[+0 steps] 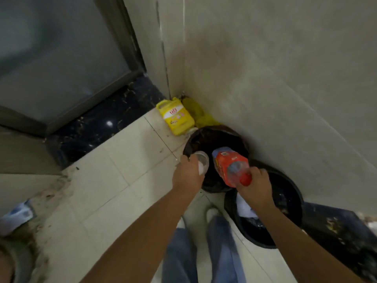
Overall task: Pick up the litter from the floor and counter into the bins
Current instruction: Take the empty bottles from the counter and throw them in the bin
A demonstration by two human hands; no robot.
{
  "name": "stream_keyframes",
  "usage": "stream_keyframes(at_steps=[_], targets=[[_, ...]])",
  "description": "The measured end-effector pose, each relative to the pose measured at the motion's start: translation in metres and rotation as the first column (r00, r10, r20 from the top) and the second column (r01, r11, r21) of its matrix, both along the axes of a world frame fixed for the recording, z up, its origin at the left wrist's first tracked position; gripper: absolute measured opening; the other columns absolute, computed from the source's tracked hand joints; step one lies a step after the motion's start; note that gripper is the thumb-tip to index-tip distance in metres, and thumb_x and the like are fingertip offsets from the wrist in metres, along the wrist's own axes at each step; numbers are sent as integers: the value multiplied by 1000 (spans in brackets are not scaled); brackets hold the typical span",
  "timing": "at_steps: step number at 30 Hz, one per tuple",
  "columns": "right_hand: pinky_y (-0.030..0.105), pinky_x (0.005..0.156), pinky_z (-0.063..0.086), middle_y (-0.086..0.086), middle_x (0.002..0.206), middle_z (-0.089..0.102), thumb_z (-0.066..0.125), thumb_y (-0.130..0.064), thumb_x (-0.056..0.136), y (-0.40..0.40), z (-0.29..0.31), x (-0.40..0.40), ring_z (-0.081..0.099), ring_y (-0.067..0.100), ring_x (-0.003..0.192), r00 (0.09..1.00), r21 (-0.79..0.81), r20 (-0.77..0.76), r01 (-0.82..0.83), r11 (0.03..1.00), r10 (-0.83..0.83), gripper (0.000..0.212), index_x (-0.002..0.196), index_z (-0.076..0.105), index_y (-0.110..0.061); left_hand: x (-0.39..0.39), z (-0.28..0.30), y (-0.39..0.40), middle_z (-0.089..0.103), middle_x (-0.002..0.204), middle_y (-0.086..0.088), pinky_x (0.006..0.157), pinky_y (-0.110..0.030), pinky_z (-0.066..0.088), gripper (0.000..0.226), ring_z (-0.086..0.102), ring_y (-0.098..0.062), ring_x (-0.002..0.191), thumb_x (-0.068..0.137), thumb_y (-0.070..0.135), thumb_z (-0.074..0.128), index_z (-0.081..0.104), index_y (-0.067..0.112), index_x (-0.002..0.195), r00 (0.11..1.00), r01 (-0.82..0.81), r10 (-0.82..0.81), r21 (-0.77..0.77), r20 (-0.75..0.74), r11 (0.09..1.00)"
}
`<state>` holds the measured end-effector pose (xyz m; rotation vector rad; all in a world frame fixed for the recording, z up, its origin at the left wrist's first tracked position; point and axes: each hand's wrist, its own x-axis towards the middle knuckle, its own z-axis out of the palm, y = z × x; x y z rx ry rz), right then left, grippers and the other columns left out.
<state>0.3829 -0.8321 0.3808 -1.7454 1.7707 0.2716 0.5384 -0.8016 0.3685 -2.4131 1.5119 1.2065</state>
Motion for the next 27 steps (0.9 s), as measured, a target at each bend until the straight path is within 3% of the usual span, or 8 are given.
stream_keyframes(at_steps=[4, 7, 10, 14, 17, 21, 23, 27], targets=[[23, 91, 38, 13, 121, 47, 47, -10, 91, -17, -96, -6, 48, 16, 105, 995, 141, -40, -83, 987, 89, 30, 120, 50, -5, -21, -106, -22, 40, 135, -17, 96, -35, 47, 59, 50, -31, 119, 90, 22, 61, 32, 6, 139, 999, -6, 9, 71, -48, 997], [33, 100, 36, 21, 131, 44, 48, -5, 89, -23, -140, -12, 45, 33, 116, 995, 209, -70, -61, 976, 77, 33, 122, 48, -2, -34, -153, -23, 38, 137, -17, 99, -37, 45, 56, 46, -32, 123, 92, 18, 57, 32, 7, 140, 996, 47, -35, 164, -78, 985], [39, 103, 37, 23, 135, 40, 51, -6, 89, -27, -146, -15, 43, 37, 122, 986, 215, -65, -135, 967, 152, 42, 129, 43, 0, -36, -158, -16, 37, 144, -14, 108, -38, 37, 51, 38, -31, 132, 96, 19, 48, 30, 13, 144, 992, 127, -127, 162, -14, 979], [41, 104, 38, 21, 134, 50, 52, -12, 89, -41, -113, 0, 45, 36, 123, 960, 190, 39, -281, 941, 279, 40, 127, 48, 1, -21, -113, -11, 16, 160, -7, 122, -41, 7, 50, 9, -26, 148, 103, 27, 30, 16, 21, 150, 971, 203, -217, 129, 102, 971], [50, 100, 40, 27, 121, 60, 49, -21, 85, -52, -68, 34, 55, 42, 114, 902, 37, 83, -427, 903, 423, 42, 116, 57, 6, 8, -59, -5, 8, 161, -7, 123, -40, 0, 50, 0, -25, 150, 104, 29, 25, 13, 19, 151, 962, 144, -164, 105, 217, 984], [51, 118, 10, 11, 152, 30, 40, -39, 90, -48, 18, 93, 22, 29, 142, 716, -59, 35, -695, 717, 697, 56, 139, 34, -11, 52, 32, 23, 7, 161, -8, 123, -40, -1, 52, -3, -25, 150, 103, 34, 26, 16, 16, 150, 931, -36, -1, 92, 364, 995], [49, 119, 5, 8, 156, 20, 37, -41, 91, -36, 63, 122, 12, 28, 145, 646, -132, 31, -754, 644, 763, 59, 143, 25, -15, 69, 78, 47, 5, 162, -8, 123, -40, -1, 53, -4, -25, 150, 103, 35, 24, 13, 16, 151, 898, -147, 110, 55, 426, 988], [48, 120, 3, 7, 158, 13, 40, -39, 93, 16, 149, 170, 5, 29, 146, 415, -274, -12, -876, 397, 910, 61, 145, 17, -15, 90, 172, 120, 4, 162, -7, 123, -39, 1, 56, -4, -24, 150, 102, 36, 27, 10, 16, 151, 786, -375, 367, -89, 498, 923]])
